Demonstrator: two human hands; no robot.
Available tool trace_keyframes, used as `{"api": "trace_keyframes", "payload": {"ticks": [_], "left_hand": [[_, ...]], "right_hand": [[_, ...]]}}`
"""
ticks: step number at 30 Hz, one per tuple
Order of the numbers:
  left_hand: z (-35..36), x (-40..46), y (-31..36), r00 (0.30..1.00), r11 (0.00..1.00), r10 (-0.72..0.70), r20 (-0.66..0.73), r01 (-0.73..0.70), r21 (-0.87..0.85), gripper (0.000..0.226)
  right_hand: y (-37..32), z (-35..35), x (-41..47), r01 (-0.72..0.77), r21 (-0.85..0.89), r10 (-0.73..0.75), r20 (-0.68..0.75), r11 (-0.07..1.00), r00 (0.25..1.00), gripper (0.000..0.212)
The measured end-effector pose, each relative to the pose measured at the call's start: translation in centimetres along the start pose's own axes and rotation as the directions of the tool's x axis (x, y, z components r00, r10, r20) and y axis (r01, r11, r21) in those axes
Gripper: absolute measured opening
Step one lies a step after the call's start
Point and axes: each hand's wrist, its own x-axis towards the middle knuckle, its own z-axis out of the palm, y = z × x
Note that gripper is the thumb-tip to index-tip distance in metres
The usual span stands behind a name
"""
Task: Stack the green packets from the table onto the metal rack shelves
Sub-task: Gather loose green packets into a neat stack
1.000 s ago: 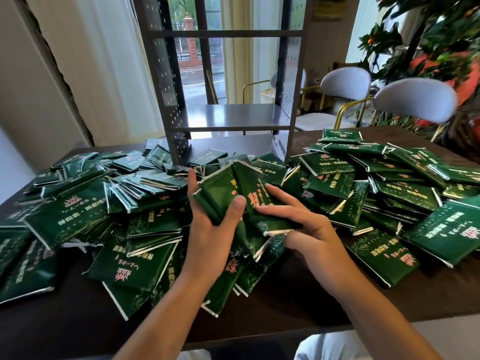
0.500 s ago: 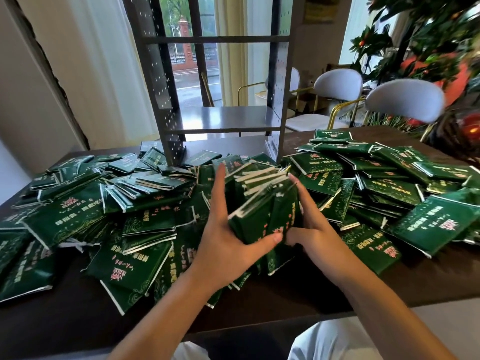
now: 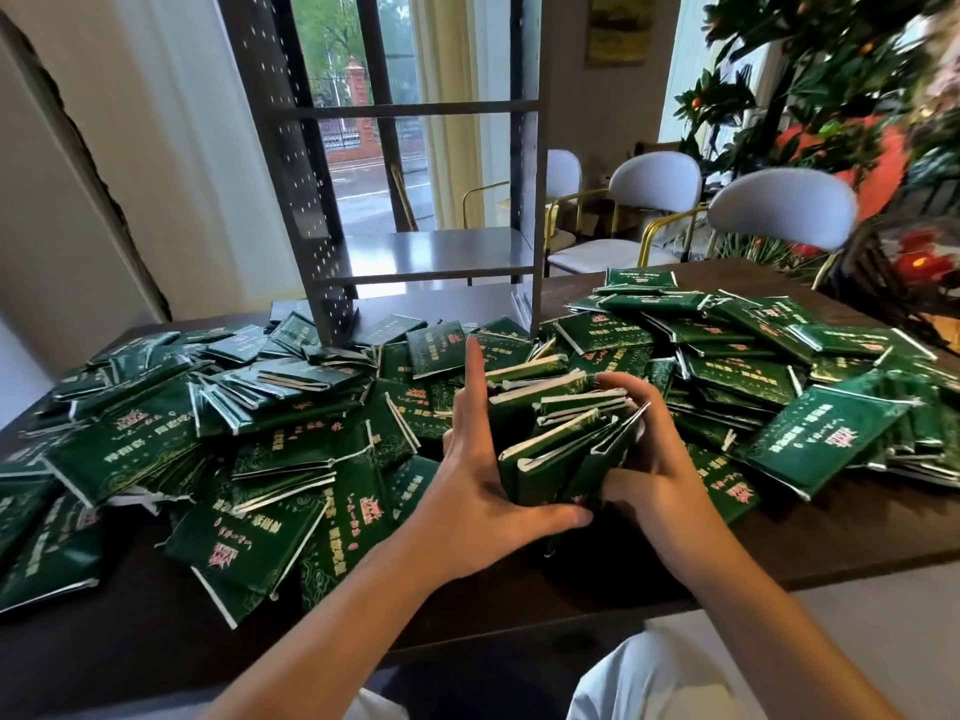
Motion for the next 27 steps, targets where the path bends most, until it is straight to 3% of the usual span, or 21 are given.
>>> {"api": "trace_keyframes", "payload": {"ticks": [7,10,14,24,27], "left_hand": [[-0.2,-1.8,-0.1,0.997,0.996,-0.078,-0.003,0.078,0.045,0.147],[-0.1,-1.3,-0.2,0.994,0.989,-0.104,-0.023,0.106,0.106,0.135],[-0.2,-0.5,-0.3,0.993,0.992,-0.115,0.030,0.113,0.056,0.113],[-0.1,-0.2,-0.2,0.985,0.990,-0.137,0.106,0.136,0.022,0.121],[0.1,0.0,-0.2,0.974,0.985,-0.174,0.148,0.174,0.015,0.127]], "right_hand": [[0.0,-0.3,-0.5,-0.079,0.042,0.071,0.153,0.996,0.986,0.091],[0.2,-0.6,-0.1,-0.178,0.082,0.158,0.204,0.981,0.966,0.103],[0.2,-1.0,0.4,-0.219,0.085,0.190,0.264,0.972,0.946,0.116],[-0.1,-0.4,-0.4,-0.066,-0.030,0.070,0.180,0.997,0.981,0.096],[0.0,-0.1,-0.4,-0.076,-0.037,0.082,0.181,0.996,0.980,0.101]]}}
